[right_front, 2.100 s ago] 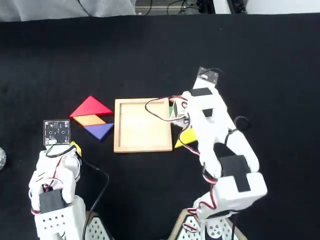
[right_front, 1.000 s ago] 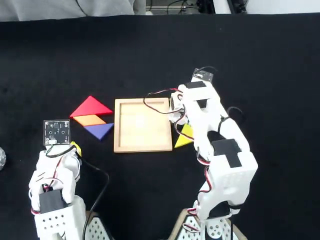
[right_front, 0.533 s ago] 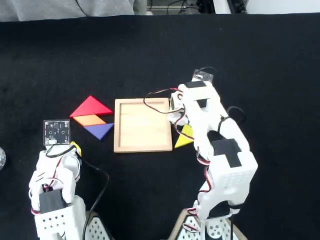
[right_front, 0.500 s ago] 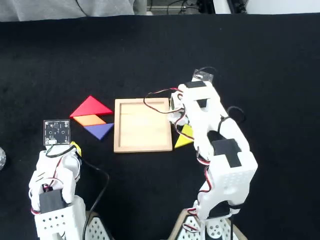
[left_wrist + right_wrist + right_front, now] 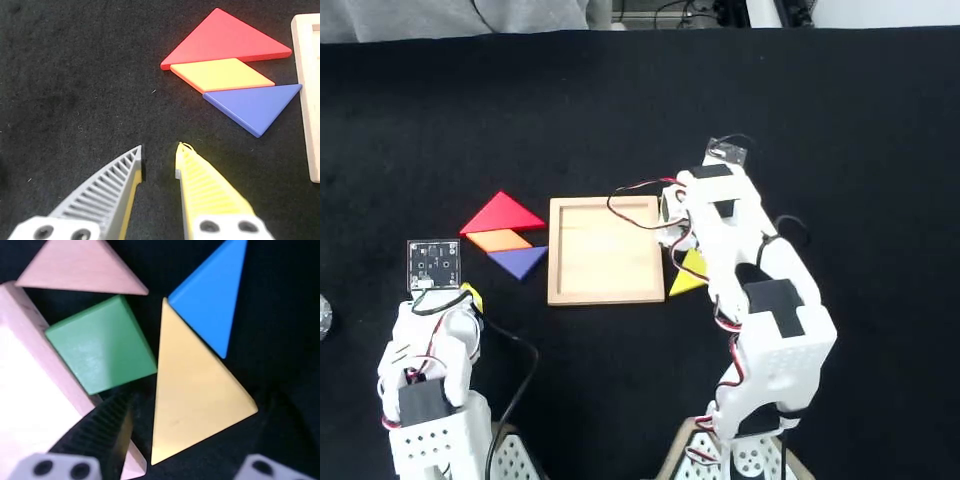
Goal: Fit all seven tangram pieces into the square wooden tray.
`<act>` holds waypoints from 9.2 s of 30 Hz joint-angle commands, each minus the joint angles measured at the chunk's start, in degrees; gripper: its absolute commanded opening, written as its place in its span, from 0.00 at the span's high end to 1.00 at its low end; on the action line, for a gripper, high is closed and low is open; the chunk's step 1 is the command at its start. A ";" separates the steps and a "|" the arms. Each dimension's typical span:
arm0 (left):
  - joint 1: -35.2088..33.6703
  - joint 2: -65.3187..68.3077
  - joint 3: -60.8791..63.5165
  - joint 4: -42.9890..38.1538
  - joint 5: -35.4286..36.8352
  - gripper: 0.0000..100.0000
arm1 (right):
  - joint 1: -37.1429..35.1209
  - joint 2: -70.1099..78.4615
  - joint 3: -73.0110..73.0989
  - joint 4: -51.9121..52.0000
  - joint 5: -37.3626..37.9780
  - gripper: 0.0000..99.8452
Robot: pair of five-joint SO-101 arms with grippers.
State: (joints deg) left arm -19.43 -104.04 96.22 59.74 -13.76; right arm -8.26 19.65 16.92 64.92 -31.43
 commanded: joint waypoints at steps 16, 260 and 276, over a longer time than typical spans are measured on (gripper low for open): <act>-0.04 -0.18 1.19 -0.88 -0.35 0.88 | 7.74 1.98 -5.41 0.97 7.30 0.63; 0.04 -0.09 1.19 -0.88 -0.35 0.88 | -19.96 8.31 -49.89 36.31 21.54 0.83; -0.04 -0.09 1.19 -0.88 -0.35 0.88 | -26.11 13.93 -35.74 26.73 33.93 0.99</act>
State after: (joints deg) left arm -19.43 -104.04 96.22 59.74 -13.76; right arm -33.41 33.36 -17.36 93.49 2.15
